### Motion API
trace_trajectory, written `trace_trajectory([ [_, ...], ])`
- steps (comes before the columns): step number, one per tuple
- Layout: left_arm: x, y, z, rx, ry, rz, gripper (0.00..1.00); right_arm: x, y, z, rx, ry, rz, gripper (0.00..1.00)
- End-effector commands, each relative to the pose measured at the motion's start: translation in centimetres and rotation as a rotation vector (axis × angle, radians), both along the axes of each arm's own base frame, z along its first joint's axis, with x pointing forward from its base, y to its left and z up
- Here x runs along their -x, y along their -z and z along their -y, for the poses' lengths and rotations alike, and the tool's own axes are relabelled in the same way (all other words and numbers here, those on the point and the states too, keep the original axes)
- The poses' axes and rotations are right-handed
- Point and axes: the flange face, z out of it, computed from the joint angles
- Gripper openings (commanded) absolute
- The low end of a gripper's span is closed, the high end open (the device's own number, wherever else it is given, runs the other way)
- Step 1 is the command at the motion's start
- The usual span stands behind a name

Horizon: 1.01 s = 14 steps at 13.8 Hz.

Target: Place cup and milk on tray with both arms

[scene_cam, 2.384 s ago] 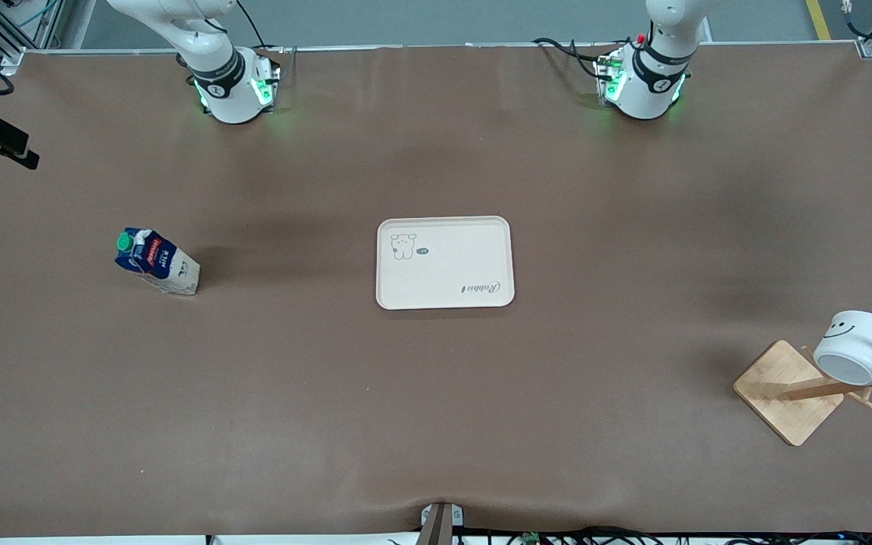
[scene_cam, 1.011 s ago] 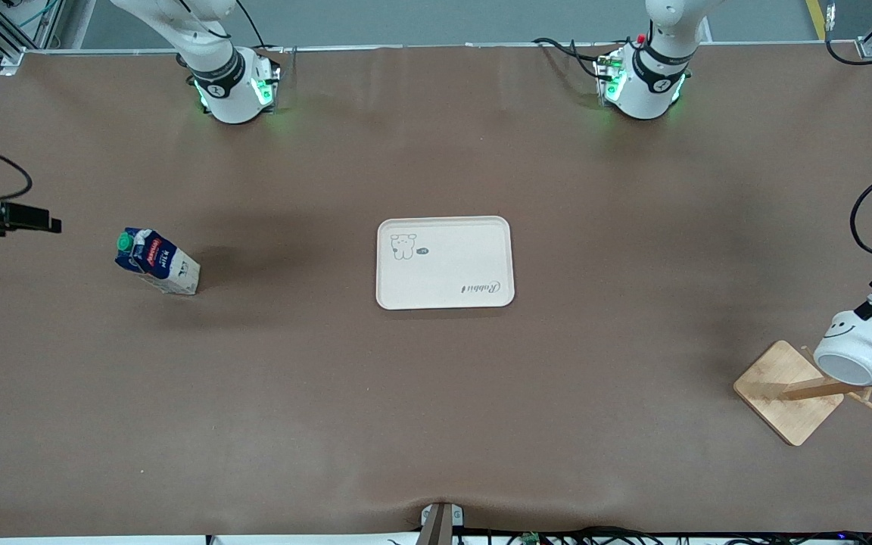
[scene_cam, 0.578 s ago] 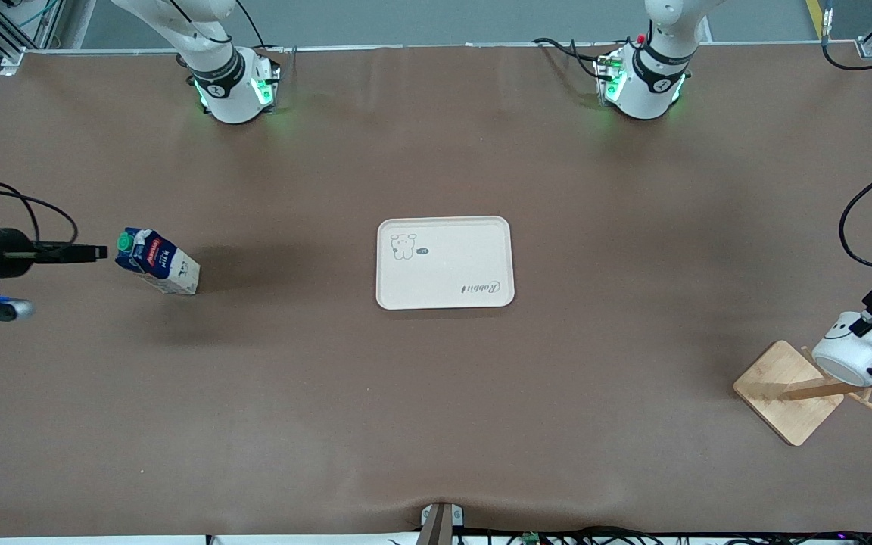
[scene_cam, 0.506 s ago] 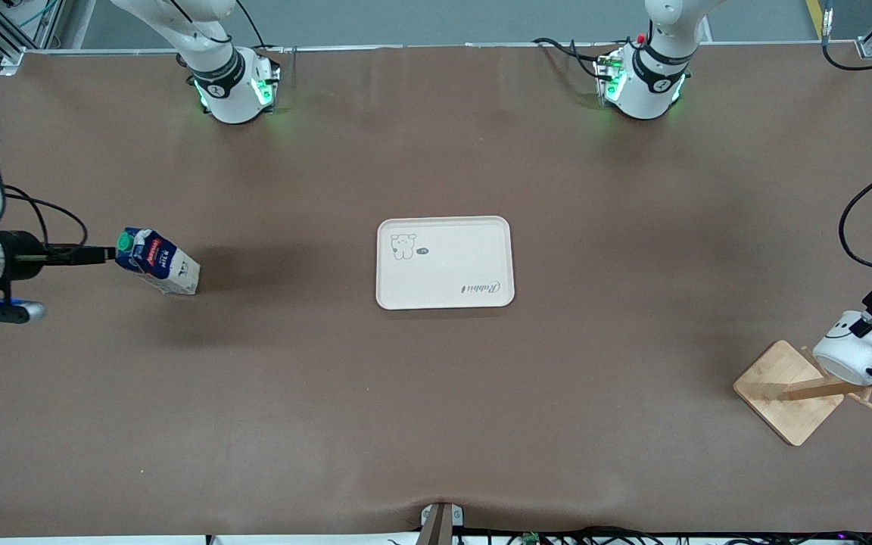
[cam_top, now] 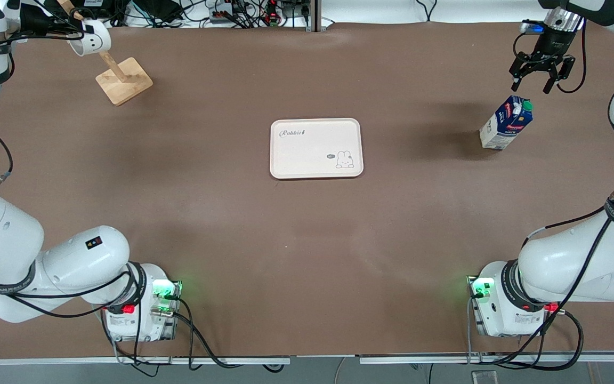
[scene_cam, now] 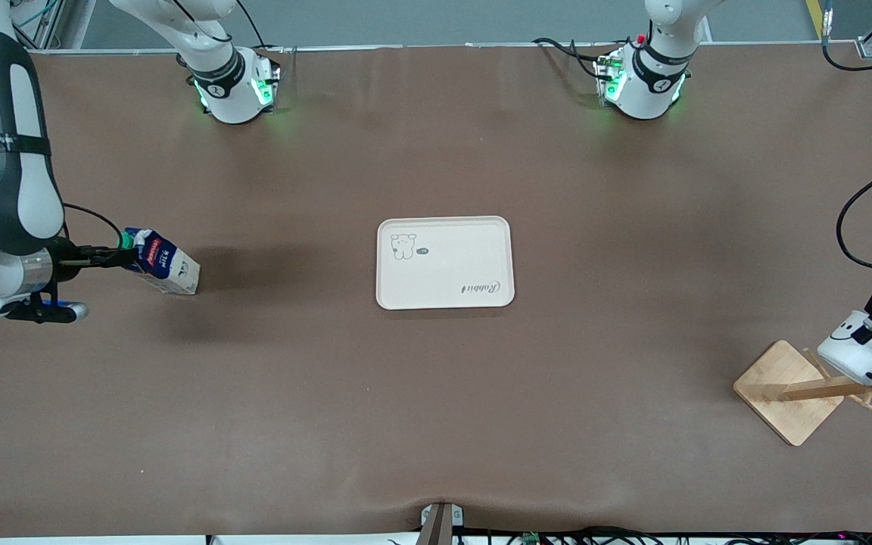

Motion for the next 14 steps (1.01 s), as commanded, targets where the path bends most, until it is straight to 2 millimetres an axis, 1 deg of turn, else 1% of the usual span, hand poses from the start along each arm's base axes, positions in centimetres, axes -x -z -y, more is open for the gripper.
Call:
trace_trajectory([
  [1, -0.1, -0.9, 0.0, -0.004, -0.012, 0.027, 0.00, 0.9, 0.1, -0.9, 0.019, -0.020, -0.004, 1.00],
  [3, 0.0, -1.6, 1.5, 0.024, -0.025, 0.004, 0.00, 1.4, 1.4, -0.9, 0.015, -0.018, -0.013, 1.00],
  [4, 0.6, -1.9, 1.9, 0.039, -0.049, -0.017, 0.00, 1.8, 2.0, -1.1, 0.015, -0.022, -0.008, 1.00],
  [5, 1.3, -2.3, 2.4, 0.046, -0.067, -0.039, 0.00, 2.0, 2.2, -1.3, 0.017, -0.025, 0.008, 1.00],
  [7, 2.1, -3.6, 4.4, 0.038, -0.075, -0.089, 0.00, 2.2, 2.7, -1.5, 0.017, -0.030, 0.016, 1.00],
  [9, 2.8, -4.8, 5.8, 0.085, -0.093, -0.206, 0.00, 2.3, 3.0, -1.5, 0.017, -0.030, 0.018, 1.00],
  [10, 3.4, -5.7, 6.4, 0.103, -0.111, -0.263, 0.00, 2.3, 3.1, -1.5, 0.018, -0.030, 0.024, 1.00],
  [11, 3.8, -7.0, 7.4, 0.097, -0.129, -0.303, 0.00, 2.5, 3.5, -1.5, 0.017, -0.029, 0.019, 1.00],
  [13, 3.8, -8.7, 10.8, 0.083, -0.191, -0.395, 0.00, 3.3, 4.5, -1.6, 0.020, -0.030, 0.042, 1.00],
  [14, 3.6, -9.5, 13.5, 0.074, -0.233, -0.439, 0.00, 3.8, 5.0, -1.7, 0.021, -0.031, 0.053, 1.00],
])
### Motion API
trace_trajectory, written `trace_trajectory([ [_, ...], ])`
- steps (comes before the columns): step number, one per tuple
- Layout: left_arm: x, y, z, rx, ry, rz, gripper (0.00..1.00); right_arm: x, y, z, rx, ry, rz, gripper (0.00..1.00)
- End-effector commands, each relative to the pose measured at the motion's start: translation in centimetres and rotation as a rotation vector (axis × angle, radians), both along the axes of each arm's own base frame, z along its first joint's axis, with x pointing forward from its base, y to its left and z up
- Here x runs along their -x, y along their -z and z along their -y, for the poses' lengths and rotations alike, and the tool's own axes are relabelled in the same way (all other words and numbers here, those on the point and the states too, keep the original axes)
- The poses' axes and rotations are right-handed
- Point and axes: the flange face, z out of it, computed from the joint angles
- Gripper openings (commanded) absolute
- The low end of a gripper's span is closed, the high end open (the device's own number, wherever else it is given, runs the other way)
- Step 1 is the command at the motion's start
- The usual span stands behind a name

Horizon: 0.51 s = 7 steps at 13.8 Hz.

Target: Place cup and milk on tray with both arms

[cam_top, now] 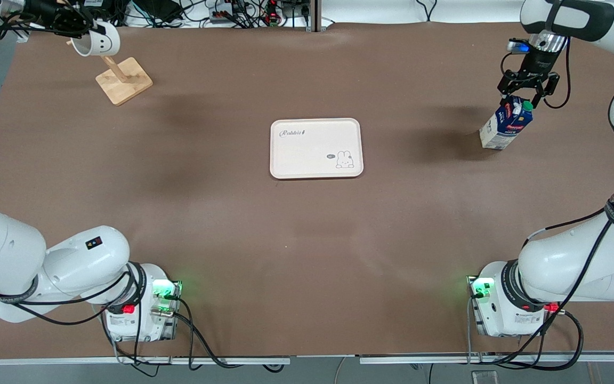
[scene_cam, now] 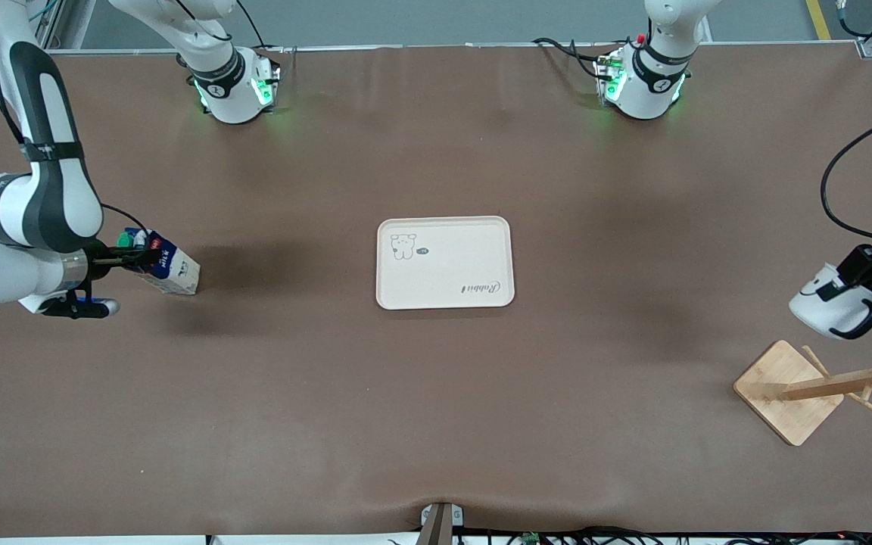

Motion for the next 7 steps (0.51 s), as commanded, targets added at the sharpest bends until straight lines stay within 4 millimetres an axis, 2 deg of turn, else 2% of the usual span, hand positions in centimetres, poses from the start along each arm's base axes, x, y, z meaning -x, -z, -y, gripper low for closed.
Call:
trace_trajectory([
  [1, 0.3, -2.0, 6.4, -0.047, -0.097, -0.123, 0.00, 2.1, 0.5, -0.5, 0.017, -0.015, 0.030, 0.80],
  [2, -0.1, -2.7, 8.7, -0.070, -0.131, -0.154, 0.00, 2.0, 0.4, -0.4, 0.017, -0.013, 0.033, 0.58],
  [3, -0.5, -2.9, 11.2, -0.089, -0.164, -0.187, 0.00, 2.0, 0.4, -0.5, 0.017, -0.015, 0.035, 0.49],
  [5, -0.6, -2.7, 15.8, -0.128, -0.203, -0.237, 0.00, 2.0, 0.6, -0.4, 0.018, -0.012, 0.029, 0.16],
  [7, -0.8, -2.1, 20.2, -0.164, -0.214, -0.271, 0.00, 1.9, 0.1, -0.4, 0.020, -0.007, 0.025, 0.00],
])
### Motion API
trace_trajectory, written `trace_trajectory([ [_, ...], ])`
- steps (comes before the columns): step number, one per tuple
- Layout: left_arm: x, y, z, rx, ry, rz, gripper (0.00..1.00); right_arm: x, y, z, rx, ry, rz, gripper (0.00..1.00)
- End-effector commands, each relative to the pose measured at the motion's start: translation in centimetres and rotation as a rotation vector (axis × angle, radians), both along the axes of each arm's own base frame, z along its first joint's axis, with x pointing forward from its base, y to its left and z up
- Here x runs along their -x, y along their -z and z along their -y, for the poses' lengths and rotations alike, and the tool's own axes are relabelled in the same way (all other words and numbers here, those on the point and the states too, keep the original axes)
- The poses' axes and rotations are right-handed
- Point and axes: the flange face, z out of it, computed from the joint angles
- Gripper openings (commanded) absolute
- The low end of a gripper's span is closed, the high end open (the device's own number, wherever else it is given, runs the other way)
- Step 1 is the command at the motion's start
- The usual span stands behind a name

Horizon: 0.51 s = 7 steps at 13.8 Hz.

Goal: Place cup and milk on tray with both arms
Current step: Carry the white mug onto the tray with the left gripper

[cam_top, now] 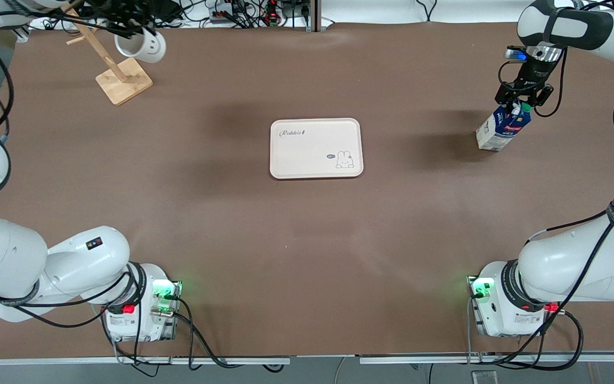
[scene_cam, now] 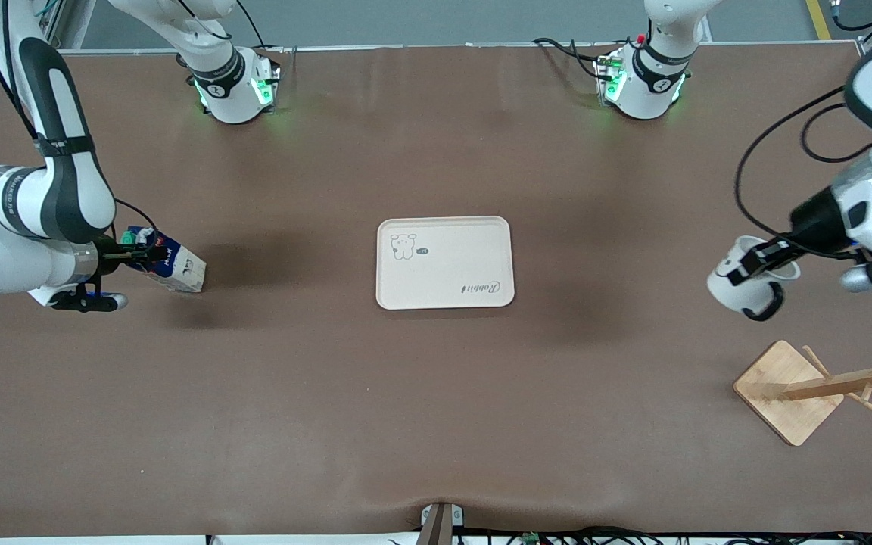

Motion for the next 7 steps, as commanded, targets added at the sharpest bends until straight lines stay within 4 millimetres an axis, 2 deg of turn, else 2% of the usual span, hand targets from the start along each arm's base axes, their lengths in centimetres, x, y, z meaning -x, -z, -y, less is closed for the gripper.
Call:
trace_trajectory([
  [1, -0.5, 0.6, 4.9, -0.021, -0.008, -0.041, 0.00, 0.6, -1.3, -0.2, 0.017, -0.004, -0.014, 0.00],
  [3, -0.2, 2.3, 9.5, -0.006, -0.049, -0.107, 0.00, -0.2, -3.2, -0.3, 0.017, -0.006, -0.030, 0.00],
  [6, 0.3, 5.1, 17.7, -0.068, -0.077, -0.165, 0.00, -2.0, -7.5, -0.3, 0.017, -0.012, -0.010, 0.00],
  [7, 0.4, 5.8, 19.9, -0.072, -0.094, -0.181, 0.00, -2.5, -8.7, -0.6, 0.019, -0.017, -0.002, 0.00],
])
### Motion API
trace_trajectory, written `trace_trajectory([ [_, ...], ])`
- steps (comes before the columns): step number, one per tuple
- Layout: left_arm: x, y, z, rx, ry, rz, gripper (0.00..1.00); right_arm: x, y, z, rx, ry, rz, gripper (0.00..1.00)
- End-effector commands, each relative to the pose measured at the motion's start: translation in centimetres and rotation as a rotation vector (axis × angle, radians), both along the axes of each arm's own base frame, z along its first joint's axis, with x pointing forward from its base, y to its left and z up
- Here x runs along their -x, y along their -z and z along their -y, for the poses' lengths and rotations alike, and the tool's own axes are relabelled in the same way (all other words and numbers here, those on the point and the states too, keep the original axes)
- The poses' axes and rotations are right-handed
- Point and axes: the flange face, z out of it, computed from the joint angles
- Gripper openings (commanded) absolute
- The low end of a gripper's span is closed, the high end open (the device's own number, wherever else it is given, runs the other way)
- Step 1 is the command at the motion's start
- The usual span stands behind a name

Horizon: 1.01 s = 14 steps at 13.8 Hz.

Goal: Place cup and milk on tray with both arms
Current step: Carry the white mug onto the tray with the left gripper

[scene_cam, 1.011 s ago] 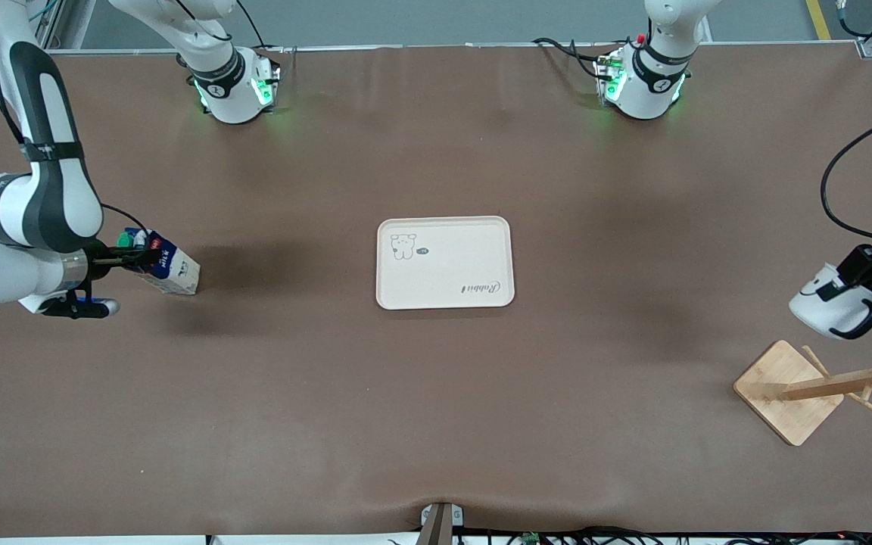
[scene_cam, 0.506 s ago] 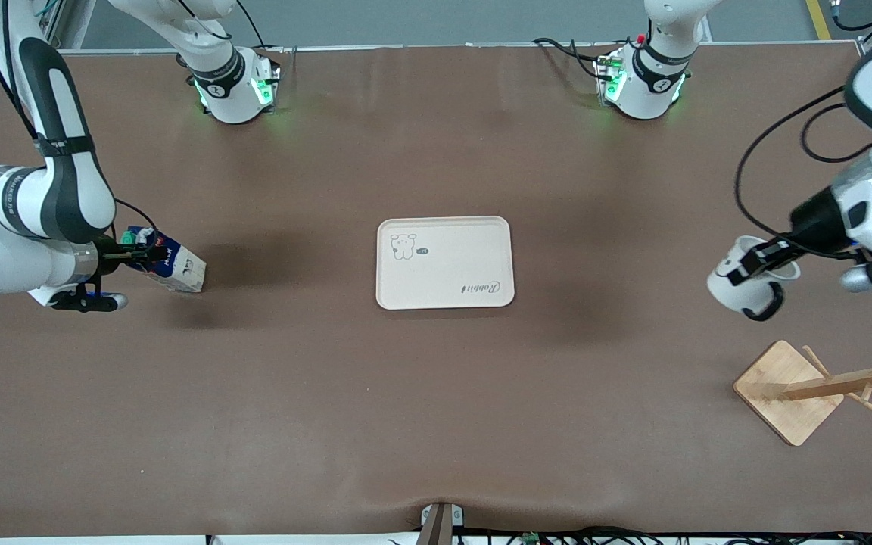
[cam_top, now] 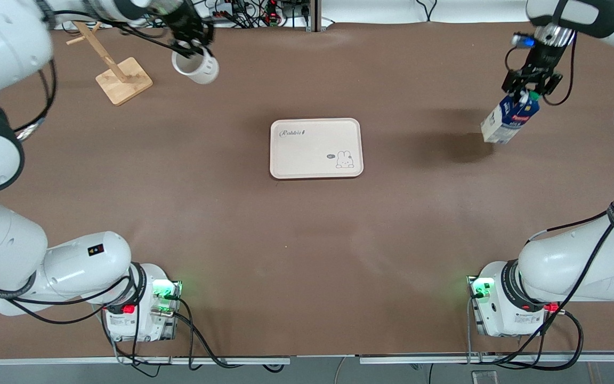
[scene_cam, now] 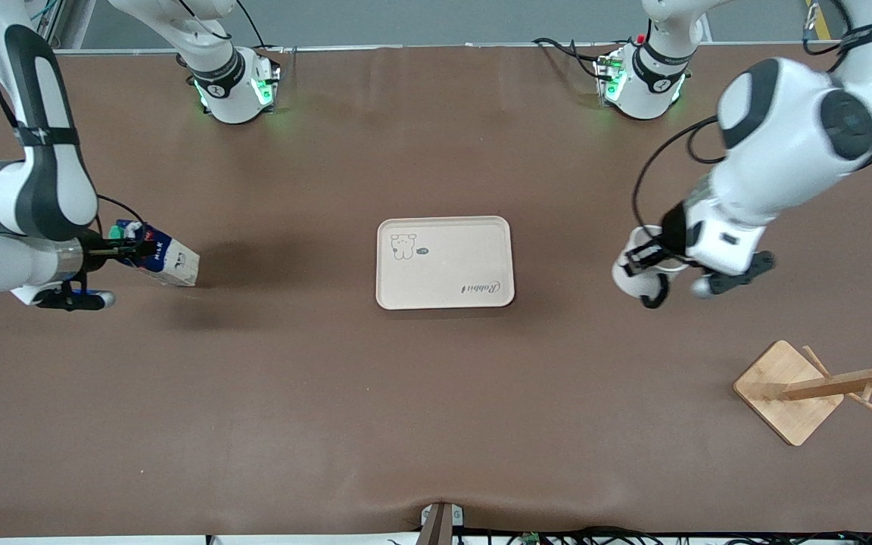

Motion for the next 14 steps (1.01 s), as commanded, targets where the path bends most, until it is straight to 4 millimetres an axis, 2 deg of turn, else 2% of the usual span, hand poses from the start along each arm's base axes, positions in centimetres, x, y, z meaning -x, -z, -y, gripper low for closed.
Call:
trace_trajectory([
  [1, -0.5, 1.5, 5.7, -0.009, -0.025, -0.035, 0.00, -1.6, -3.7, -0.9, 0.027, -0.019, 0.018, 0.00],
  [4, 0.1, 3.5, 11.8, 0.014, -0.050, -0.099, 0.00, -3.3, -6.7, -1.2, 0.027, -0.027, 0.060, 0.00],
  [6, 0.8, 5.3, 14.3, 0.018, -0.039, -0.136, 0.00, -4.0, -7.8, -1.3, 0.028, -0.029, 0.086, 0.00],
  [9, 2.4, 9.6, 17.2, -0.051, -0.037, -0.171, 0.00, -4.0, -7.9, -1.3, 0.024, -0.025, 0.088, 0.00],
  [12, 3.9, 14.1, 19.5, -0.098, -0.062, -0.227, 0.00, -4.0, -7.9, -1.3, 0.023, -0.023, 0.088, 0.00],
  [14, 4.8, 16.1, 20.3, -0.113, -0.103, -0.269, 0.00, -3.8, -7.6, -1.6, 0.024, -0.025, 0.074, 0.00],
])
